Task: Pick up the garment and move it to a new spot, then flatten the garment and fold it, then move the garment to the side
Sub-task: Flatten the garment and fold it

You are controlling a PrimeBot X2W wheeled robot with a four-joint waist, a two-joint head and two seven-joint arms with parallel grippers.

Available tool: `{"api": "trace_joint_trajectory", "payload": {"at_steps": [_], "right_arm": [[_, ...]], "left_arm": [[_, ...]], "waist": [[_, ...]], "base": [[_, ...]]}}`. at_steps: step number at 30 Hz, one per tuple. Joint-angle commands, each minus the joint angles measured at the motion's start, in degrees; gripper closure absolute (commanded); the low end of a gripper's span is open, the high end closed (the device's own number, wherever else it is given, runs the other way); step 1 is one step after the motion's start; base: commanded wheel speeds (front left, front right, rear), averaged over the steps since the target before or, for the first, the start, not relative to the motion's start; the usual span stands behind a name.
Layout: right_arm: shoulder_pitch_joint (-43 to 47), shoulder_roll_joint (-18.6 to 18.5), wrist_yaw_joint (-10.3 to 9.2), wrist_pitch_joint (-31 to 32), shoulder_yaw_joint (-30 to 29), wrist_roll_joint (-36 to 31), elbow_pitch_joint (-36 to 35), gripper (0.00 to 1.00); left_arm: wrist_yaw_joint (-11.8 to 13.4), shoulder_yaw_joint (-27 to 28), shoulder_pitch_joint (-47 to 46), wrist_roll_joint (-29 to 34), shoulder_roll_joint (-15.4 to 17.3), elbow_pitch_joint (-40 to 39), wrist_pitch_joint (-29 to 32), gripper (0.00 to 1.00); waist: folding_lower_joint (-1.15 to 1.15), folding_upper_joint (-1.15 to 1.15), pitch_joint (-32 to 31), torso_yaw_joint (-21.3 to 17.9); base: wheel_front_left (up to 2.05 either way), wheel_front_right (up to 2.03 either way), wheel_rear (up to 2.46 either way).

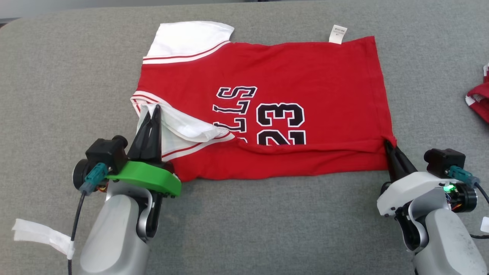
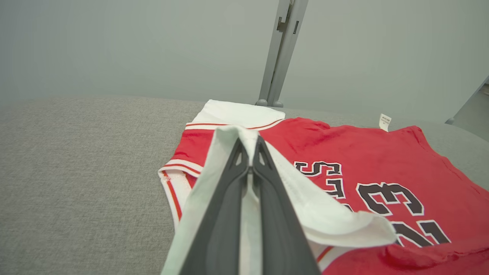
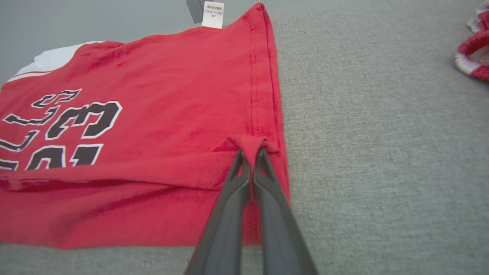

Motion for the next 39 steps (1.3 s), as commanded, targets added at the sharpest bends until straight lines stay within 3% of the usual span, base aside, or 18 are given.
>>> {"api": "trace_joint_trajectory", "payload": {"at_steps": [1, 2, 3, 4, 5, 15, 24, 33, 39], "right_arm": [[-1.0, -0.2, -0.09, -1.1, -0.1, 0.4, 0.9, 0.54], [-1.5, -0.2, -0.08, -2.0, 0.0, 0.3, 1.3, 0.08], [-1.9, -0.2, -0.08, -2.8, -0.1, 0.1, 1.9, 0.00], [-2.2, -0.2, -0.09, -3.5, 0.1, 0.0, 2.3, 0.00], [-2.6, -0.2, -0.09, -4.3, 0.1, 0.2, 2.9, 0.00], [-2.5, -0.2, -0.09, -10.6, -1.3, -1.3, 1.8, 0.00], [2.5, -0.2, -0.09, -10.0, -2.4, -4.1, -2.5, 0.00], [7.4, -0.2, -0.09, -7.3, -1.5, -3.6, -6.0, 0.00], [7.7, -0.2, -0.09, -5.9, -0.9, -3.9, -8.0, 0.00]], "left_arm": [[-0.2, 0.6, -0.8, 0.7, -0.2, 0.3, -0.3, 1.00], [-0.2, 1.0, -0.9, 0.7, -0.3, 0.5, -0.3, 1.00], [-0.2, 1.3, -1.0, 0.8, -0.4, 0.7, -0.3, 0.87], [-0.2, 1.6, -1.0, 0.9, -0.5, 0.8, -0.3, 0.66], [-0.2, 2.1, -1.1, 1.1, -0.6, 0.8, -0.3, 0.00], [-0.2, 4.8, 3.4, 1.6, -1.1, -2.7, -0.2, 0.00], [-0.2, 7.2, 12.7, -0.3, -1.1, -3.7, -0.1, 0.00], [-0.2, 8.5, 17.6, -9.5, -1.2, 0.2, 10.0, 0.00], [-0.1, 8.9, 15.8, -13.7, -1.3, 1.9, 12.7, 0.00]], "waist": [[0.00, 0.00, 0.5, -0.6], [0.00, 0.00, 0.5, -0.6], [0.00, 0.00, 0.5, -0.7], [0.00, 0.00, 0.5, -0.8], [0.00, 0.00, 0.4, -0.8], [0.00, 0.00, -1.9, -0.8], [0.00, 0.00, -6.3, -0.1], [0.00, 0.00, -8.2, 0.5], [0.00, 0.00, -6.5, -0.5]], "base": [[0.00, 0.00, 0.00], [0.00, 0.00, 0.00], [0.00, 0.00, 0.00], [0.00, 0.00, 0.00], [0.00, 0.00, 0.00], [0.00, 0.00, 0.00], [0.00, 0.00, 0.00], [0.00, 0.00, 0.00], [0.00, 0.00, 0.00]]}}
